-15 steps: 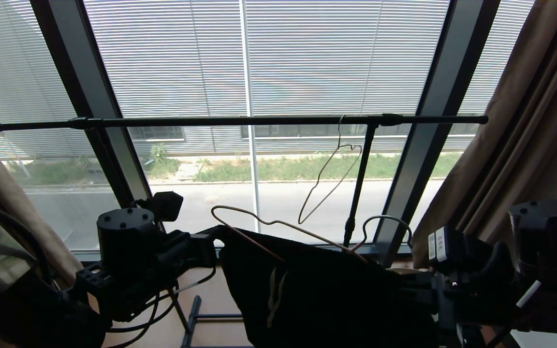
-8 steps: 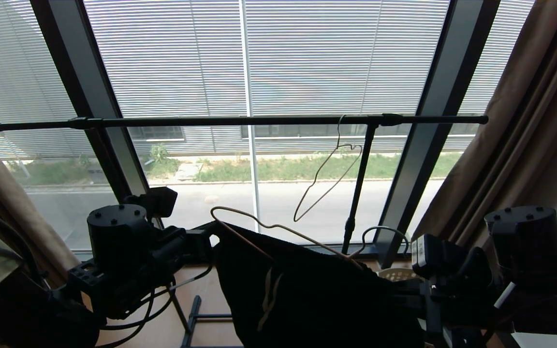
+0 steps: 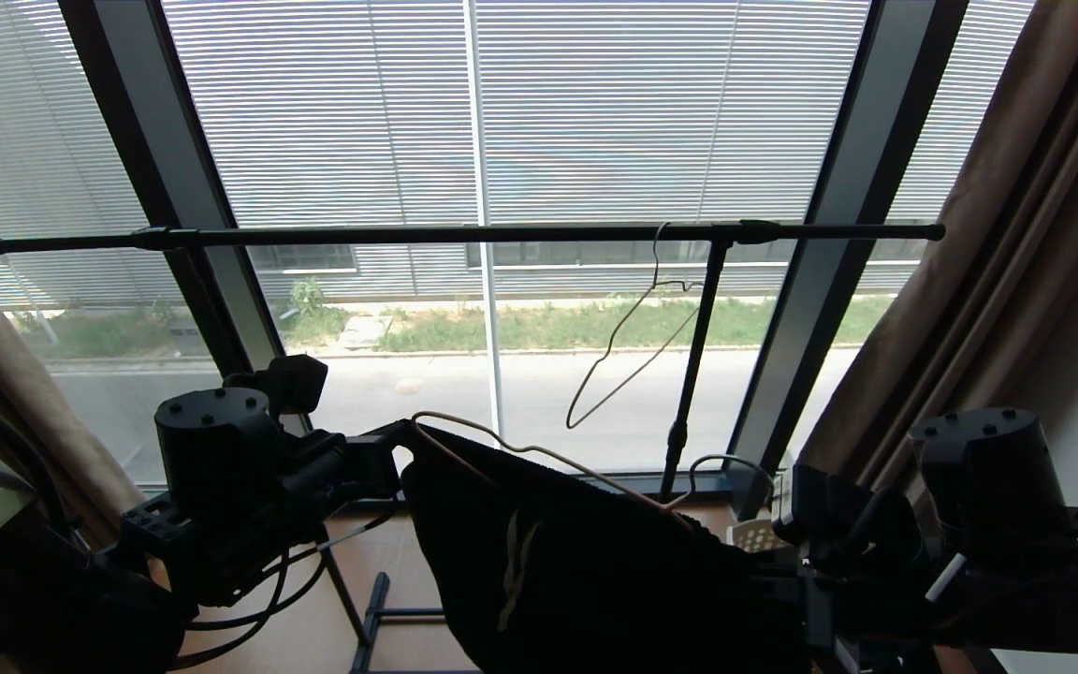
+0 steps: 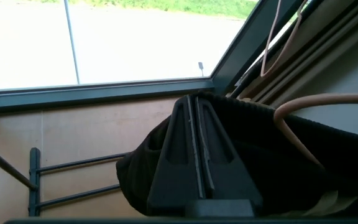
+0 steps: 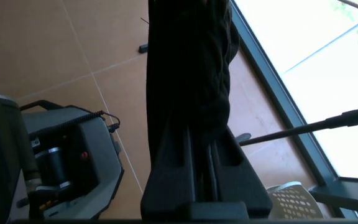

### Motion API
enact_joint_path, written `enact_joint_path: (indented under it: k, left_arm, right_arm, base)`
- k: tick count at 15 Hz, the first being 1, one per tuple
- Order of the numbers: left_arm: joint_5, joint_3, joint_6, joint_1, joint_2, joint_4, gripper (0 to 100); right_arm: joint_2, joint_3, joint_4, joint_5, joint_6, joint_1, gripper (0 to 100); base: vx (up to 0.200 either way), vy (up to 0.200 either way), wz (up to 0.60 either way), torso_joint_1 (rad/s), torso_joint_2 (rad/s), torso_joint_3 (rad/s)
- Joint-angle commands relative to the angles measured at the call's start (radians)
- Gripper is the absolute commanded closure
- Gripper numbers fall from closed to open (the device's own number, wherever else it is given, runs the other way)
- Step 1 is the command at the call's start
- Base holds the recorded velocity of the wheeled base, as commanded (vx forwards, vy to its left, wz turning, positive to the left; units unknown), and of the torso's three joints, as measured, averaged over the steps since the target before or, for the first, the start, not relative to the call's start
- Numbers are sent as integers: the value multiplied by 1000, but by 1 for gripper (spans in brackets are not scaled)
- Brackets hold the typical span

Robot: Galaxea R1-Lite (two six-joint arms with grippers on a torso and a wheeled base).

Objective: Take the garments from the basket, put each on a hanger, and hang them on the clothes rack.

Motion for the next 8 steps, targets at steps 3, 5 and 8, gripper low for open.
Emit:
enact_joint_path:
  k: [3, 5, 8]
  left_arm:
    - [1, -2, 0, 2, -2, -1, 100]
    - [1, 0, 0, 2, -3, -1, 100]
    - [1, 5, 3, -3, -45, 5, 100]
  right_arm:
    - [70, 1, 0, -81, -1, 42, 100]
    - [87, 0, 0, -107, -1, 43, 100]
    - [133, -8, 0, -129, -1, 43, 100]
  base:
    - [0, 0, 0, 0, 0, 0]
    - [0, 0, 0, 0, 0, 0]
    - [0, 0, 0, 0, 0, 0]
